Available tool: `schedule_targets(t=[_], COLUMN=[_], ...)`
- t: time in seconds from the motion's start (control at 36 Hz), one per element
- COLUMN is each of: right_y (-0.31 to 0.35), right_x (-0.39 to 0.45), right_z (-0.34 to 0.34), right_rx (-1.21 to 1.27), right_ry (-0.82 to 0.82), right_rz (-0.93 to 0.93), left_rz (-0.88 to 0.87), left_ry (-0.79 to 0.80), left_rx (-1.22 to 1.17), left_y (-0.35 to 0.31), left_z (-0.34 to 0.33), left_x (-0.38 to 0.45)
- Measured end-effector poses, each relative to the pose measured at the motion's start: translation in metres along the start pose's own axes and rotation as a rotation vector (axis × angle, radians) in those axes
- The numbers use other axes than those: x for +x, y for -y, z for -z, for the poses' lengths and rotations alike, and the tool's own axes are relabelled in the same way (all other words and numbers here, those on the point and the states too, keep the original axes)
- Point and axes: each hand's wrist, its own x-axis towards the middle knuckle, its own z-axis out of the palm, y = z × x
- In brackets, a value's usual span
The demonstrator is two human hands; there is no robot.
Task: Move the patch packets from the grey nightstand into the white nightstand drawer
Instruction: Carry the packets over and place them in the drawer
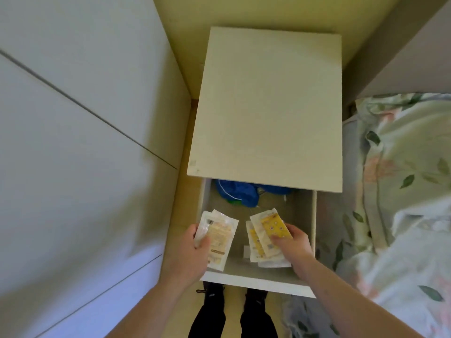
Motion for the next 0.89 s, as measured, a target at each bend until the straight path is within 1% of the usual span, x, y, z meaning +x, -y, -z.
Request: schedule_targets(t=[0.08,0.19,0.36,0.5,0.61,0.67,0.72,0.78,0.83,0.89], right_y=[-0.005,-0.011,-0.024,-0.025,-0.021,-0.015,-0.011,-0.007,-0.003,0.001], right_x=[0.027,0.051,0.076,0.075,0.057,0.044,0.032,0.024,0.017,0.014], right_z=[-0.014,-0.03,-0.037,-0.034,-0.029,-0.029,-0.031,-0.036,-0.044,-0.053], right_rx=[-0.019,-0.054,-0.195,-0.204,-0.289,-0.269,-0.17,-0.085,-0.056,-0.065], right_ry=[-0.002,0.01,-0.001,-0.034,-0.084,-0.098,-0.028,0.138,0.305,0.386], right_rz=[-0.01,0.017,0.031,0.016,0.101,0.158,0.194,0.166,0.113,0.099], left_rz=[0.002,0.012,0.029,0.042,0.061,0.071,0.073,0.073,0.071,0.059], left_ry=[0.01,0.053,0.076,0.075,0.075,0.073,0.078,0.09,0.105,0.117], left_rx=[-0.073,-0.091,-0.082,-0.043,-0.028,-0.018,0.01,0.029,0.021,0.028], left_y=[0.003,0.013,0.027,0.03,0.03,0.03,0.028,0.029,0.028,0.026], left_z=[-0.011,-0.02,-0.027,-0.029,-0.03,-0.03,-0.031,-0.034,-0.036,-0.038], left_x=[0.009,0.023,0.038,0.045,0.046,0.046,0.045,0.045,0.046,0.046])
